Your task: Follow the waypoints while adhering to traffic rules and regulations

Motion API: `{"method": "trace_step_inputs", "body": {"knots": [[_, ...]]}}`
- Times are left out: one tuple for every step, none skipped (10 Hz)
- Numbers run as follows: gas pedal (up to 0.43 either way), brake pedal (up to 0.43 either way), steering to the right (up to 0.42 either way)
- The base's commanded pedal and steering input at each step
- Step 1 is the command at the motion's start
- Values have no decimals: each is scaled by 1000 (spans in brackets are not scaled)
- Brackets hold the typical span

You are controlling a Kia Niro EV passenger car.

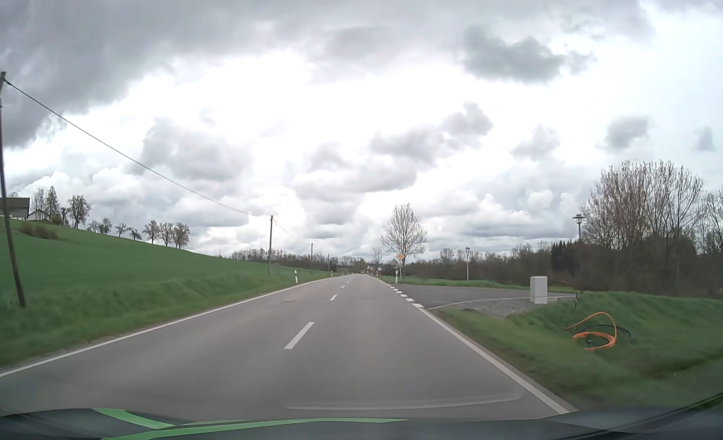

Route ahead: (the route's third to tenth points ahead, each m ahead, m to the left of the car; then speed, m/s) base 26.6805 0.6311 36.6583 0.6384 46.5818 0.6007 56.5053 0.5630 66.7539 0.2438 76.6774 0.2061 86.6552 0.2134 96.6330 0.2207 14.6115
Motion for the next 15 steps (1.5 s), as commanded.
{"method": "trace_step_inputs", "body": {"knots": [[390, 0, 3], [390, 0, 3], [390, 0, 3], [390, 0, 2], [390, 0, 2], [390, 0, 2], [390, 0, 1], [378, 0, 0], [378, 0, -1], [378, 0, -1], [378, 0, -1], [378, 0, -2], [378, 0, -3], [378, 0, -3], [378, 0, -4]]}}
